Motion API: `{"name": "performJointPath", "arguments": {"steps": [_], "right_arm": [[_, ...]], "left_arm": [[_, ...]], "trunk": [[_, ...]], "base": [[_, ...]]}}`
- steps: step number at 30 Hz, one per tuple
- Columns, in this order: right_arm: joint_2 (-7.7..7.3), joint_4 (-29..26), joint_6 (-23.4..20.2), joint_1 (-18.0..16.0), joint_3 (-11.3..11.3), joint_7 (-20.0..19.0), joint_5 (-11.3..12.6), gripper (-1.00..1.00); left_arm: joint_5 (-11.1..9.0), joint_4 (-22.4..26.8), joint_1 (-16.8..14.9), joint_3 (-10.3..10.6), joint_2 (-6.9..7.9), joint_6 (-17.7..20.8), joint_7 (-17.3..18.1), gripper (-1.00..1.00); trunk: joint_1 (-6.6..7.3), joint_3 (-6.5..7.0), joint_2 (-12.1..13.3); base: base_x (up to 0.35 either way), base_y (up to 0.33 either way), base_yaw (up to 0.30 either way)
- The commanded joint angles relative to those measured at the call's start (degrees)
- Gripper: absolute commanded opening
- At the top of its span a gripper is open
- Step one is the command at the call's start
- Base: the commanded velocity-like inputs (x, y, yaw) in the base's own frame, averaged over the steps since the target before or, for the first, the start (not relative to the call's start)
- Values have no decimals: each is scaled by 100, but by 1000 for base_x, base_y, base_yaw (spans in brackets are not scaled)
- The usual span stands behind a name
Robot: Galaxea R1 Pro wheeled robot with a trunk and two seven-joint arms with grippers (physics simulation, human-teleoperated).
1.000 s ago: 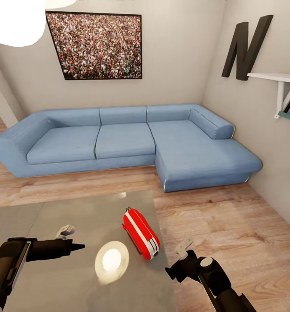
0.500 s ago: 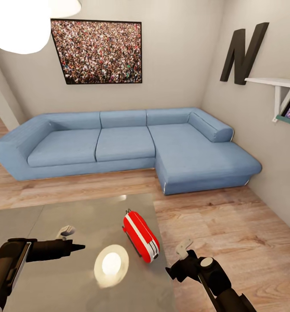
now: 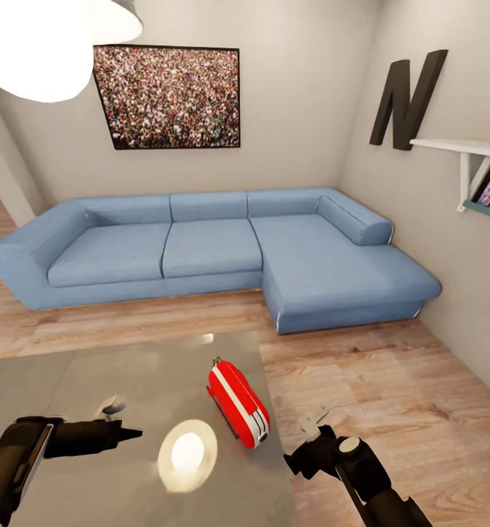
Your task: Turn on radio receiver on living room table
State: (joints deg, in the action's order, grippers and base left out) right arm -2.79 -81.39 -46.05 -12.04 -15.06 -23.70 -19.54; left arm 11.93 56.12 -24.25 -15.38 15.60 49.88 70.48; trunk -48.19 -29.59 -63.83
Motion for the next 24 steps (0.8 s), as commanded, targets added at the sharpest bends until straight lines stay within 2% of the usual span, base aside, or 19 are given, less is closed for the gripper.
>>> {"name": "performJointPath", "arguments": {"steps": [1,3,4,7,9,13,15,17,18,21,22,24], "right_arm": [[-1,107,12,0,84,81,2,100],[-2,248,43,0,277,151,0,100],[-2,366,64,0,413,176,-1,100],[-2,566,92,0,577,201,-4,100],[-2,809,243,0,658,219,-12,100],[-25,1070,446,0,689,255,-15,100],[-104,1201,496,0,721,321,-15,100],[-221,1397,525,0,755,381,-15,100],[-247,1516,532,0,763,395,-15,100],[-263,1697,581,0,780,409,-15,100],[-272,2080,830,0,909,434,-15,100],[-273,2384,1078,0,1032,472,-15,100]], "left_arm": [[-6,-291,-1,-4,9,-245,-6,-100],[-15,-740,-1,-7,28,-543,-24,-100],[-15,-1116,-1,-8,54,-788,-37,-100],[-15,-1747,-1,-14,112,-1275,-53,-100],[-15,-2376,-1,-13,221,-1764,-69,-100],[-15,-2928,-2,-10,312,-2068,-247,-100],[-15,-3222,-1,-7,353,-2278,-371,-100],[-15,-3723,-1,-2,434,-2695,-449,-100],[-15,-3998,-1,-1,452,-2929,-482,-100],[-17,-4379,-1,0,462,-3266,-532,-100],[-21,-4890,-1,0,468,-3710,-718,-100],[-27,-5153,-1,2,466,-3880,-963,-100]], "trunk": [[0,10,0],[0,27,0],[0,36,0],[0,63,0],[0,81,0],[0,117,0],[0,135,0],[0,153,0],[0,162,0],[0,189,0],[0,198,0],[0,216,0]], "base": [[0,0,0],[0,0,0],[0,0,0],[0,0,0],[0,0,0],[0,0,0],[0,0,0],[0,0,0],[0,0,0],[0,0,0],[0,0,0],[0,0,0]]}}
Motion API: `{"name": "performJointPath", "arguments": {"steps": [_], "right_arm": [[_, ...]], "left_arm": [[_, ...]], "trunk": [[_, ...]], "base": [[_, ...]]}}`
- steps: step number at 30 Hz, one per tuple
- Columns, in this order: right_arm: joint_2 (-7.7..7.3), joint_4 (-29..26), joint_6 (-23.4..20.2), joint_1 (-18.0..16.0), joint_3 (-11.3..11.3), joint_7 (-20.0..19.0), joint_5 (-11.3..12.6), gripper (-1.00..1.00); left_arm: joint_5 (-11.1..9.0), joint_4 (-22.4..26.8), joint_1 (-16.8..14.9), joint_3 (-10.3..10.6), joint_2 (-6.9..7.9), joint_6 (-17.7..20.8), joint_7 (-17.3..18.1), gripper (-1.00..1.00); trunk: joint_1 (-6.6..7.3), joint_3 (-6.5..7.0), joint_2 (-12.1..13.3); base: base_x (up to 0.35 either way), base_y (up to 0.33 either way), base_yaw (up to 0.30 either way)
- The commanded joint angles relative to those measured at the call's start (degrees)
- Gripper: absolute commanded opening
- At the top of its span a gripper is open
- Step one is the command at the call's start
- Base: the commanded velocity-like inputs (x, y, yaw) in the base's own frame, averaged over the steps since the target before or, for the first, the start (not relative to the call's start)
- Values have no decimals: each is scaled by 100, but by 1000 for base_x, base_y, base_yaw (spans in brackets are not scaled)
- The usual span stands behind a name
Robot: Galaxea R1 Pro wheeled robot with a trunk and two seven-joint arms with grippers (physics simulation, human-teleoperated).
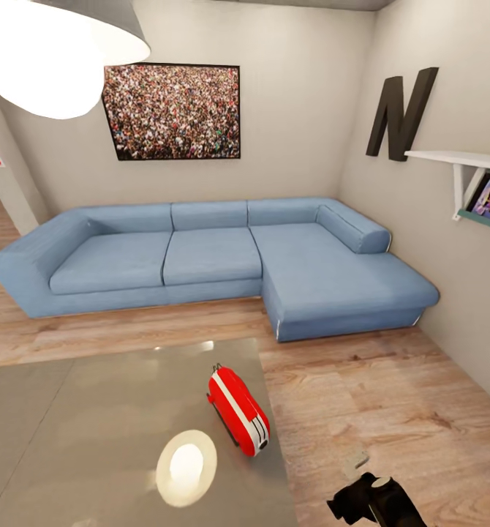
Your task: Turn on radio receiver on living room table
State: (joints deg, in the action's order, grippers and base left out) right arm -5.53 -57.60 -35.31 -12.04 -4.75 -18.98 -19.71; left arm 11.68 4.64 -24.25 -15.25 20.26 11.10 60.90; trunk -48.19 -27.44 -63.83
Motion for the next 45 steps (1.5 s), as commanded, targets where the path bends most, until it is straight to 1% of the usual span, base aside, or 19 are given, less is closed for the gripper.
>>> {"name": "performJointPath", "arguments": {"steps": [1,4,6,13,14,15,16,21,24,25,26,28,31,34,36,38,40,42,45], "right_arm": [[-2,167,136,0,49,26,2,100],[-7,622,456,0,105,127,-3,100],[-9,1175,802,0,124,347,1,100],[-2,2192,1600,0,132,915,8,100],[-1,2505,1810,0,132,1119,14,100],[4,2666,1917,0,132,1215,16,100],[15,2920,2092,0,133,1345,22,100],[49,3738,2681,0,139,1653,28,100],[74,4036,2817,0,147,1755,32,100],[77,4076,2840,0,147,1764,33,100],[82,4199,2928,0,149,1783,35,100],[88,4396,3058,0,150,1797,37,100],[102,4681,3191,0,150,1859,37,100],[187,5146,3510,0,150,2088,37,100],[218,5385,3685,0,150,2201,37,100],[250,5571,3802,0,153,2281,42,100],[297,5652,3834,0,157,2304,44,100],[328,5733,3847,0,158,2314,46,100],[351,5824,3859,0,159,2318,49,100]], "left_arm": [[-5,-108,-1,-9,-7,-53,-146,-100],[-15,-267,2,-6,-34,-138,-501,-100],[-22,-328,16,1,-78,-265,-804,-100],[-25,-356,140,6,-140,-372,-1202,-100],[-26,-357,255,5,-173,-385,-1375,-100],[-26,-358,310,5,-208,-390,-1495,-100],[-26,-358,389,5,-277,-392,-1723,-100],[-4,-358,650,8,-571,-394,-2529,-100],[213,-358,826,6,-716,-462,-2774,-100],[257,-360,849,6,-736,-500,-2802,-100],[369,-363,903,5,-785,-628,-2866,-100],[442,-376,984,5,-830,-747,-2908,-100],[476,-395,1064,4,-856,-810,-2932,-100],[490,-401,1067,4,-936,-846,-3001,-100],[492,-402,1069,4,-989,-855,-3244,-100],[492,-408,1071,4,-1083,-861,-3631,-100],[493,-405,1079,4,-1170,-863,-3800,-100],[491,-405,1085,4,-1235,-898,-3872,-100],[486,-407,1087,4,-1275,-979,-3909,-100]], "trunk": [[0,10,0],[0,37,0],[0,55,0],[0,117,0],[0,126,0],[0,135,0],[0,144,0],[0,189,0],[0,216,0],[0,225,0],[0,234,0],[0,252,0],[0,279,0],[0,306,0],[0,324,0],[0,342,0],[0,359,0],[0,377,0],[0,404,0]], "base": [[0,0,0],[0,0,0],[0,0,0],[0,0,0],[0,0,0],[0,0,0],[0,0,0],[0,0,0],[0,0,0],[0,0,0],[0,0,0],[0,0,0],[0,0,0],[0,0,0],[0,0,0],[0,0,0],[0,0,0],[0,0,0],[0,0,0]]}}
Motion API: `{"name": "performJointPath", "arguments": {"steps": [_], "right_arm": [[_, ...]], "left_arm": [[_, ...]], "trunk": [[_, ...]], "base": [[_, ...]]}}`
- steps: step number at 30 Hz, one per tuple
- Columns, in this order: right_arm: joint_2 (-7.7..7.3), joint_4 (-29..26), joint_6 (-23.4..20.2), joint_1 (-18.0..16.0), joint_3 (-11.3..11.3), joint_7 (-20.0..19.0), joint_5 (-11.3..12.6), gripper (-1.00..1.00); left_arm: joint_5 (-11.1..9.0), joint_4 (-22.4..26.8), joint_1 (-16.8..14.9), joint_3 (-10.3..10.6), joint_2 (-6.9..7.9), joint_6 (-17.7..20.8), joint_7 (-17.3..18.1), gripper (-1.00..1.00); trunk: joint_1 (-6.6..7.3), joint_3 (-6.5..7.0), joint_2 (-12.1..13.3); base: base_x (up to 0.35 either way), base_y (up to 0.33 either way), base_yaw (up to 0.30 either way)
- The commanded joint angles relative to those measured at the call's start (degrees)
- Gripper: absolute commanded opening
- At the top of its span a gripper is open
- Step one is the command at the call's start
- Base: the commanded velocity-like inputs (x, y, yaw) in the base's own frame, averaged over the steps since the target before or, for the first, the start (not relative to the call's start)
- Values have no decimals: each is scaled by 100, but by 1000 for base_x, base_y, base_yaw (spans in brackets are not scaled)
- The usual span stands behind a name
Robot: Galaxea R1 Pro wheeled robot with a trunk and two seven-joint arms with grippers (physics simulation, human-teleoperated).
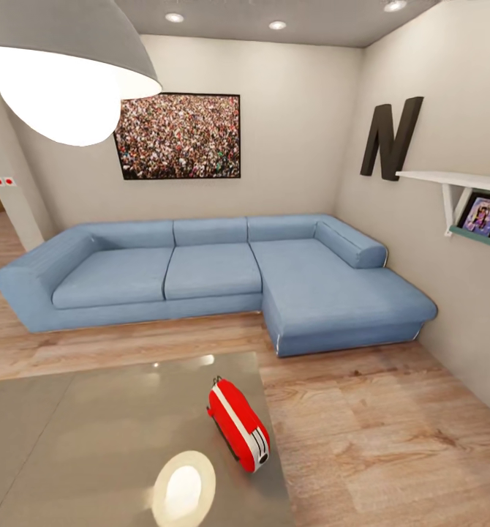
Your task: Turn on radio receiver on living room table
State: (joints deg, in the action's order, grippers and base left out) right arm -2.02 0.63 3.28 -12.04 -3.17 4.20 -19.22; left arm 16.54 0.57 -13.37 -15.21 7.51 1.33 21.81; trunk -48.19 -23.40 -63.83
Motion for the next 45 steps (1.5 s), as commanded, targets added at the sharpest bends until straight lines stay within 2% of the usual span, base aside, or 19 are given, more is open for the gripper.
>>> {"name": "performJointPath", "arguments": {"steps": [1,4,8,12,45], "right_arm": [[21,21,2,0,0,1,2,100],[148,87,5,0,7,2,141,100],[194,106,6,0,8,-3,362,100],[212,114,6,0,9,-6,446,100],[251,113,6,0,9,-43,481,100]], "left_arm": [[-1,0,0,1,-23,-17,-9,-100],[-8,4,1,1,-123,-49,-150,-100],[-10,5,1,1,-273,-132,-458,-100],[-11,5,1,1,-364,-183,-643,-100],[7,62,1,-36,-322,-192,-686,-100]], "trunk": [[0,9,0],[0,36,0],[0,72,0],[0,108,0],[0,359,0]], "base": [[0,0,0],[0,0,0],[0,0,0],[0,0,0],[0,0,0]]}}
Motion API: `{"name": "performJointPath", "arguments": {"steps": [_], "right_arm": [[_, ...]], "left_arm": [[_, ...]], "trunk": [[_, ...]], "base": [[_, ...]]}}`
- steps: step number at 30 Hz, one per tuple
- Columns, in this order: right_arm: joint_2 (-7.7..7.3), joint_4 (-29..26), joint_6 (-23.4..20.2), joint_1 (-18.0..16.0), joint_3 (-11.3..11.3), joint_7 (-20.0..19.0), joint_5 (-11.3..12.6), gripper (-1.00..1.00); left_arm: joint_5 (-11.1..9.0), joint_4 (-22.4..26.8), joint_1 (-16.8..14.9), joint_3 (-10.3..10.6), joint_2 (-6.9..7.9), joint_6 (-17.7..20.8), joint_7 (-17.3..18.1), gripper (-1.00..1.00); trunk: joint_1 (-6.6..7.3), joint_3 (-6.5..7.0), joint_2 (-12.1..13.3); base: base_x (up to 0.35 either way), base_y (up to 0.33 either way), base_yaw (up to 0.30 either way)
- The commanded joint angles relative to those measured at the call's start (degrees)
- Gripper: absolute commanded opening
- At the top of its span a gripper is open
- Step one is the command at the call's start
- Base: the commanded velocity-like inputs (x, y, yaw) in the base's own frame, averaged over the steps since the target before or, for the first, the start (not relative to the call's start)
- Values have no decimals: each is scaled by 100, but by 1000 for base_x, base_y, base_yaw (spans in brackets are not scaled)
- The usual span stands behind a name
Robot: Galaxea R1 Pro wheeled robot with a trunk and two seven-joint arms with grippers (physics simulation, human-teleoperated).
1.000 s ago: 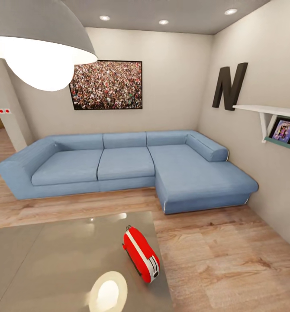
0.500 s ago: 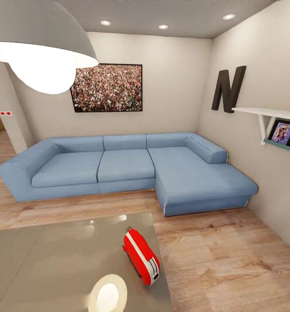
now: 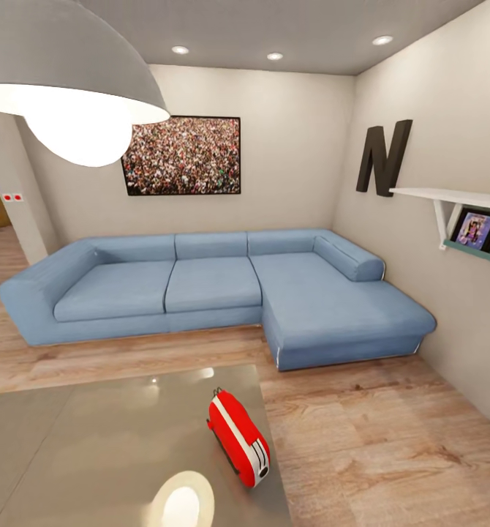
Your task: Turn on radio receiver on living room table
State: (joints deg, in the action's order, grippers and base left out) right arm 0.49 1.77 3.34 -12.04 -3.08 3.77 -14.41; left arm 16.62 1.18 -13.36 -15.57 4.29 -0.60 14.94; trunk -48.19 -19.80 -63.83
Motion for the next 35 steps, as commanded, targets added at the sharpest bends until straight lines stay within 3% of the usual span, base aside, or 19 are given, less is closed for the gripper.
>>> {"name": "performJointPath", "arguments": {"steps": [1,12,28,35], "right_arm": [[-2,0,0,0,0,-1,0,100],[73,3,-8,0,0,-3,5,100],[-12,-42,4,0,-50,-16,-47,100],[18,-44,8,0,-37,-16,-69,100]], "left_arm": [[0,11,0,-6,-3,-1,0,-100],[22,22,0,5,6,-1,0,-100],[17,22,0,10,2,-1,0,-100],[17,22,0,10,2,-2,1,-100]], "trunk": [[0,9,0],[0,102,0],[0,111,0],[0,111,0]], "base": [[0,0,0],[0,0,0],[0,0,0],[0,0,0]]}}
